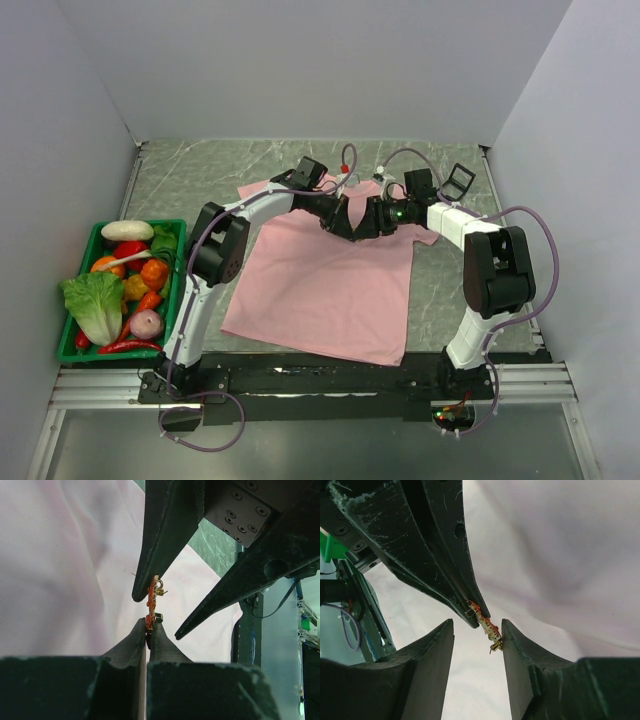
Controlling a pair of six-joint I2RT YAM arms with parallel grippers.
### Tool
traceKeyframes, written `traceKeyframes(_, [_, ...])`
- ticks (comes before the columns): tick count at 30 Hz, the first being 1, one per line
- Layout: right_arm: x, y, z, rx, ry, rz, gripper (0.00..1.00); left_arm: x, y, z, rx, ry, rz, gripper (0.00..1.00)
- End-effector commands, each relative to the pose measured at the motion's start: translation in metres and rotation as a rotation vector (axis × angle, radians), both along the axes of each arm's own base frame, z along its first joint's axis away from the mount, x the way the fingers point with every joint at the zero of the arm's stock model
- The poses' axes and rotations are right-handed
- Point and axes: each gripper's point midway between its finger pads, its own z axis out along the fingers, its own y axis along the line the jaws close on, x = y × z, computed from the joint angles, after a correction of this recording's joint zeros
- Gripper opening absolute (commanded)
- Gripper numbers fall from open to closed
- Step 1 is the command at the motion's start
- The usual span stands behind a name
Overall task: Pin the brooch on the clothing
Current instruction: Adjust the brooch.
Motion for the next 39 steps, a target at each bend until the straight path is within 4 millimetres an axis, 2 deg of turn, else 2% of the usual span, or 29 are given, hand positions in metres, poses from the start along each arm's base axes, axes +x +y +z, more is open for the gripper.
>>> traceKeyframes(1, [-0.009,0.002,-0.007,-0.003,0.031,0.025,0.49,0.010,0.002,0.039,-0.058,-0.108,0.012,0.01])
traceKeyframes(5, [-0.012,0.000,-0.007,-0.010,0.050,0.023,0.48,0.015,0.004,0.033,-0.029,-0.124,0.034,0.01])
traceKeyframes(14, [-0.016,-0.002,-0.014,-0.028,0.085,0.020,0.47,0.021,0.007,0.035,-0.010,-0.176,0.071,0.01])
traceKeyframes(22, [-0.018,0.002,-0.007,0.003,0.073,0.039,0.46,0.026,0.007,0.029,0.011,-0.191,0.101,0.01])
traceKeyframes(33, [-0.009,-0.005,-0.018,-0.058,0.092,-0.014,0.38,0.030,0.009,0.018,0.089,-0.261,0.145,0.01])
traceKeyframes(39, [0.002,-0.010,-0.027,-0.105,0.100,-0.063,0.34,0.034,0.003,0.010,0.122,-0.298,0.179,0.01])
